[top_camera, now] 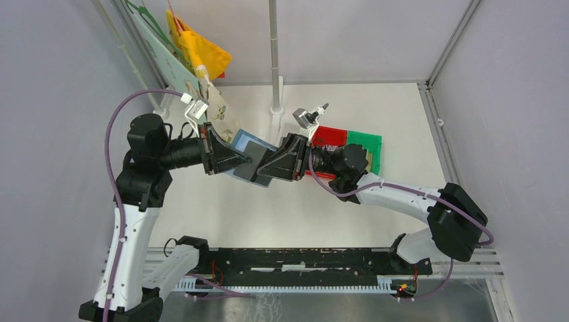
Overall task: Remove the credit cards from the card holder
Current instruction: Remove the credit card from the card holder.
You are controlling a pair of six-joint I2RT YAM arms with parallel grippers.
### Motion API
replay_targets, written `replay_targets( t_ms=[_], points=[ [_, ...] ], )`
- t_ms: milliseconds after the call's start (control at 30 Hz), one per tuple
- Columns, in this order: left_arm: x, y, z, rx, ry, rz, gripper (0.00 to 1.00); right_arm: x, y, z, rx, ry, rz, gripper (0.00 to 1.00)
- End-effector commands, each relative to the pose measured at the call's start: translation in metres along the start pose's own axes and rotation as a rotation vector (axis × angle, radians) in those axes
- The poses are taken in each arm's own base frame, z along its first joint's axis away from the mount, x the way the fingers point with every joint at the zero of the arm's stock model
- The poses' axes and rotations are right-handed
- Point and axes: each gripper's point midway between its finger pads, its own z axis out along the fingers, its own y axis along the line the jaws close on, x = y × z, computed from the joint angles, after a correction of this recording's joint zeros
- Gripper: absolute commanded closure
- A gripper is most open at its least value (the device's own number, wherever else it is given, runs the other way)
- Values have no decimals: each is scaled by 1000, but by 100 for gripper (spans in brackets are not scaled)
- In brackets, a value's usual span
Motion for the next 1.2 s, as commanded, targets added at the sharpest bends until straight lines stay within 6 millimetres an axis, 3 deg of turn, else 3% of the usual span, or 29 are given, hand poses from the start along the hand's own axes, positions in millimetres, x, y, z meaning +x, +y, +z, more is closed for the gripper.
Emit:
replay_targets(
  t_ms=[0, 367, 633, 900, 1000, 1167],
  points=[
    [-6, -20, -4, 61, -16, 18, 98, -15, 31, 0, -100, -65, -65, 72],
    [-9, -30, -7, 77, -24, 35, 98, -12, 22, -9, -54, -97, -59, 100],
    [-11, -29, -7, 67, -33, 45, 98, -13, 23, -9, -47, -103, -63, 99],
    [-15, -21, -6, 20, -62, 37, 98, -13, 21, 1, -61, -100, -38, 54],
    [-14, -21, -6, 20, -63, 36, 98, -15, 22, 4, -70, -111, -32, 55],
    [-12, -19, -6, 16, -57, 41, 98, -20, 24, 9, -92, -122, -22, 74]
  ],
)
